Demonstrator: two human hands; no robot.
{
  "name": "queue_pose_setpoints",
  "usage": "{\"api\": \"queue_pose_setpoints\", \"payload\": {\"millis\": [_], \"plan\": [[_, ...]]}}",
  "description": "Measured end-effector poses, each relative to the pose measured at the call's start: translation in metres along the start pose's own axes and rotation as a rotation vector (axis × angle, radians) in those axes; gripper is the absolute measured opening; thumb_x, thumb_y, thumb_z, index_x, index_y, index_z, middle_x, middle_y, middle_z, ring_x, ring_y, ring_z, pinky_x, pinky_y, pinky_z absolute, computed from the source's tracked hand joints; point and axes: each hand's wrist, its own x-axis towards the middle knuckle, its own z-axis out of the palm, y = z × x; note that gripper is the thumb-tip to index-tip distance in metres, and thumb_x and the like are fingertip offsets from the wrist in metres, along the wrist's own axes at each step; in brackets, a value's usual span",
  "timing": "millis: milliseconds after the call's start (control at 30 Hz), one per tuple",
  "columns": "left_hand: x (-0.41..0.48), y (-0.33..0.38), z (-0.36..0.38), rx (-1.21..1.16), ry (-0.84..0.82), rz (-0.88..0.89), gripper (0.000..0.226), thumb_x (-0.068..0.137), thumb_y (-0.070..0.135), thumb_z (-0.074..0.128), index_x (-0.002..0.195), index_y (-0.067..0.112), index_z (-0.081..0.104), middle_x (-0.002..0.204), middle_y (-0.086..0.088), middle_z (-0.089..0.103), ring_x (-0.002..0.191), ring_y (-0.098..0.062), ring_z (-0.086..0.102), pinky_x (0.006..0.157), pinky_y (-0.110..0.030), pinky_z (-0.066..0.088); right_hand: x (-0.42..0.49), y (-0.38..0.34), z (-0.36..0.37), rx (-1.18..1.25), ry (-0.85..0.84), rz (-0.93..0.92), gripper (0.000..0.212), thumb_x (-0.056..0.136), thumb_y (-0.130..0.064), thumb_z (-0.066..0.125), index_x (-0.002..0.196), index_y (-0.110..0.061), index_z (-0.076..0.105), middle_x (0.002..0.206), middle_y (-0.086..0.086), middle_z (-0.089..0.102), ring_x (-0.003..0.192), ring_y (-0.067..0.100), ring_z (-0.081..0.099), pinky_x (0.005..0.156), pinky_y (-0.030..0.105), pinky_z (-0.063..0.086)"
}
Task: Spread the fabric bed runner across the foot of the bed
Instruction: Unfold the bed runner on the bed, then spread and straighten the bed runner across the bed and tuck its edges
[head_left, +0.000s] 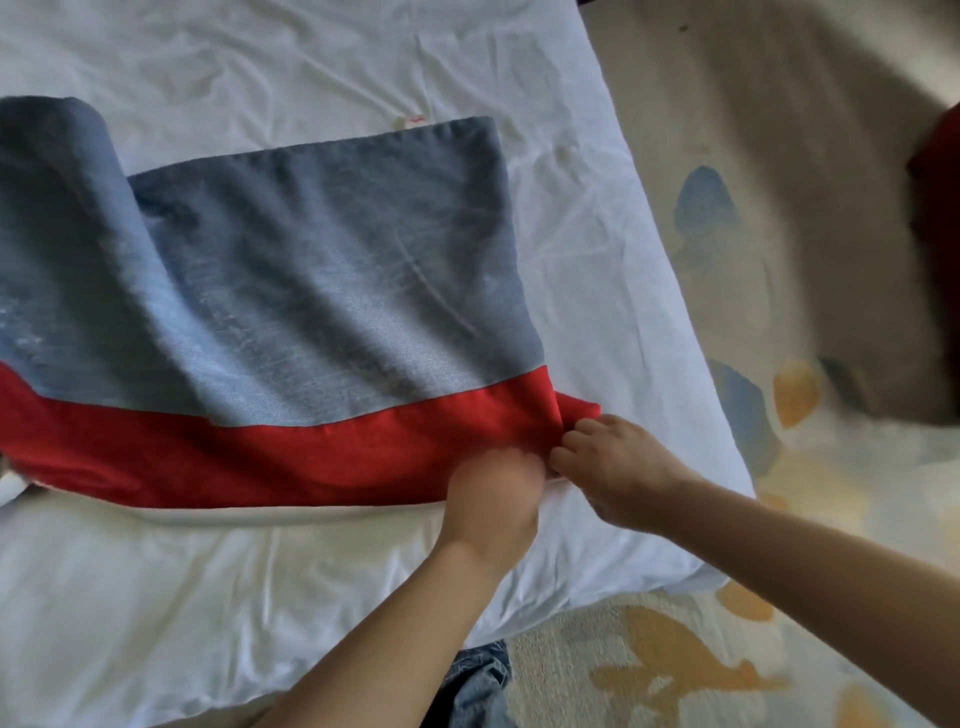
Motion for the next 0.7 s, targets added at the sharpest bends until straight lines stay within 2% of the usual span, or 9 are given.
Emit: {"api": "queue_pose_setpoints", "payload": {"millis": [100, 200, 300, 400, 600, 700], "plan": [[0.001, 0.008, 0.000, -0.008, -0.016, 0.054, 0.031, 0.039, 0.020, 0.081, 0.055, 0.022, 0.055, 0.050, 0.003, 0.054, 0.043, -0.015, 0.056, 0.040, -0.019, 0.038, -0.014, -0.004, 0.006, 0.059, -0.020, 0.047, 0.014, 0.066, -0.008, 0.054, 0.074, -0.018, 0.058, 0.066, -0.002, 0.057, 0.062, 0.021, 0.053, 0.065, 0.036, 0.049], [0.005, 0.012, 0.002, -0.010, -0.002, 0.055, 0.030, 0.042, 0.027, 0.081, 0.056, 0.022, 0.055, 0.051, 0.004, 0.055, 0.044, -0.015, 0.057, 0.041, -0.021, 0.040, -0.015, 0.003, 0.008, 0.081, 0.123, -0.046, 0.012, 0.069, -0.004, 0.055, 0.067, -0.016, 0.056, 0.062, 0.000, 0.052, 0.058, 0.021, 0.048, 0.058, 0.037, 0.047], [0.012, 0.016, 0.003, -0.037, 0.015, 0.027, 0.031, 0.043, 0.028, 0.082, 0.056, 0.022, 0.054, 0.051, 0.003, 0.055, 0.044, -0.015, 0.057, 0.041, -0.022, 0.040, -0.012, 0.020, 0.005, 0.013, 0.246, -0.147, 0.018, 0.083, -0.002, 0.052, 0.070, -0.014, 0.057, 0.068, 0.003, 0.052, 0.064, 0.022, 0.047, 0.062, 0.035, 0.044], [0.020, 0.024, 0.005, -0.043, 0.031, 0.029, 0.029, 0.048, 0.025, 0.083, 0.057, 0.021, 0.056, 0.050, 0.003, 0.055, 0.044, -0.015, 0.057, 0.040, -0.021, 0.040, -0.010, 0.036, 0.002, -0.036, 0.290, -0.197, 0.023, 0.088, -0.001, 0.049, 0.071, -0.012, 0.058, 0.069, 0.003, 0.053, 0.065, 0.023, 0.049, 0.066, 0.036, 0.046], [0.034, 0.037, 0.004, -0.046, -0.007, 0.049, 0.032, 0.043, 0.015, 0.085, 0.055, 0.021, 0.056, 0.050, 0.002, 0.055, 0.043, -0.015, 0.056, 0.039, -0.020, 0.040, -0.022, 0.044, 0.002, 0.037, 0.236, -0.118, 0.017, 0.075, 0.002, 0.058, 0.065, -0.012, 0.059, 0.062, 0.002, 0.055, 0.058, 0.021, 0.050, 0.056, 0.032, 0.046], [0.040, 0.042, 0.000, -0.044, -0.015, 0.077, 0.035, 0.038, 0.008, 0.082, 0.055, 0.022, 0.055, 0.050, 0.003, 0.055, 0.044, -0.015, 0.056, 0.040, -0.020, 0.040, -0.034, 0.047, 0.003, 0.085, 0.202, -0.041, 0.016, 0.071, -0.004, 0.047, 0.066, -0.013, 0.059, 0.062, 0.002, 0.055, 0.055, 0.021, 0.051, 0.050, 0.030, 0.045]]}}
